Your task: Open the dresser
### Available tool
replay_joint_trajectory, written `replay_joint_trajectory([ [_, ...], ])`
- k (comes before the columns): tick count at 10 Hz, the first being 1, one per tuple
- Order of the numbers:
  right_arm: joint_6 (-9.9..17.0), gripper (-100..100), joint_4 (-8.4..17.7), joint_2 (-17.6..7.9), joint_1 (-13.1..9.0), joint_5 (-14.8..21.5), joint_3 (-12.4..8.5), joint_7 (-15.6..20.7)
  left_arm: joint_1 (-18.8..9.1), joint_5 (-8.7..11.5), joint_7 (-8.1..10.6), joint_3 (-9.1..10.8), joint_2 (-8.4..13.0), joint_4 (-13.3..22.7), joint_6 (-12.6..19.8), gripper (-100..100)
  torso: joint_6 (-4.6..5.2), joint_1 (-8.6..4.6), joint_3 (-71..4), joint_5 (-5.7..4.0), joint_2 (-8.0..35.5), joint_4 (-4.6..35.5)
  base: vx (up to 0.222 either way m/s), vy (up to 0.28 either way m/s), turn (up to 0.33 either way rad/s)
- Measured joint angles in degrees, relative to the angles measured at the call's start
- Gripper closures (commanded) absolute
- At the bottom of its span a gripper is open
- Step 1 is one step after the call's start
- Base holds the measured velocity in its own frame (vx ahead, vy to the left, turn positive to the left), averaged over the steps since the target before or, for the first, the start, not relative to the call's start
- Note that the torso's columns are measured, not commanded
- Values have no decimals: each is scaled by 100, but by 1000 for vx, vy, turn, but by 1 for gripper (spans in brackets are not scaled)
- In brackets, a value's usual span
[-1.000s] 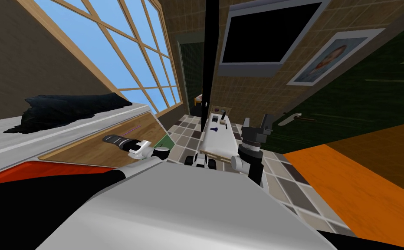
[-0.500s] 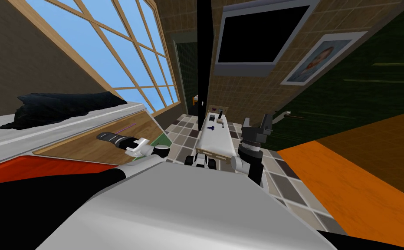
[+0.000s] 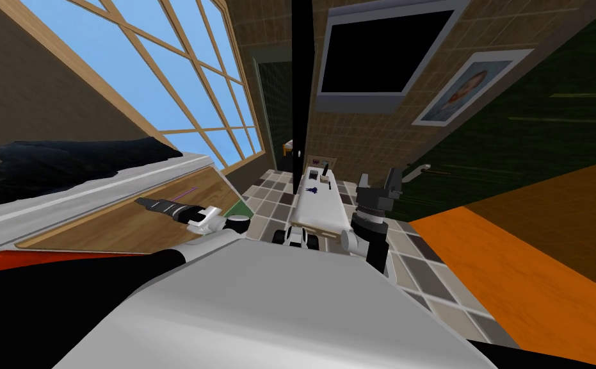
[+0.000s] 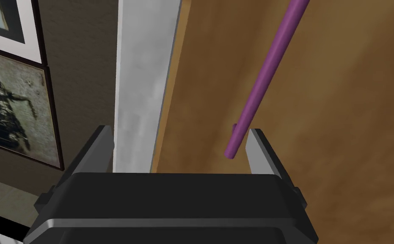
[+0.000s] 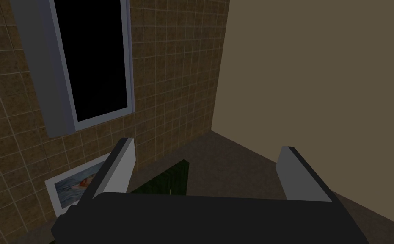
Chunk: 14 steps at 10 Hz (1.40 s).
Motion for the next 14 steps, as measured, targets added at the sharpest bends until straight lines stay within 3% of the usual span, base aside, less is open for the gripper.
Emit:
replay_joint_trajectory([
  [2, 0, 0, 0, 2, -1, 0, 1, 0, 32, 43, 4, 58, -141, 62, -73, -100, -1, -49, 19, -14, 33, 9, 11, 38, -37],
  [3, 0, 0, 0, 2, -2, 0, 2, 0, 32, 42, 4, 57, -139, 62, -71, 100, 0, -50, 21, -16, 34, 10, 0, 0, 0],
  [6, 0, 0, 0, 4, -2, 0, 4, 0, 3, 18, -15, 100, -186, 44, -45, 100, -5, -86, 15, -40, 31, 14, -22, -162, -22],
  [9, 0, 0, 0, 3, -2, 0, 3, 0, -12, -1, -31, 165, -271, 14, 4, 100, 3, -14, 0, -42, 16, 16, -11, -129, -9],
  [14, 0, 0, 0, 5, -2, 1, 4, 0, -114, -66, -53, 254, -356, -140, -21, 100, -4, -57, 9, -37, 25, 13, -35, -181, -25],
])
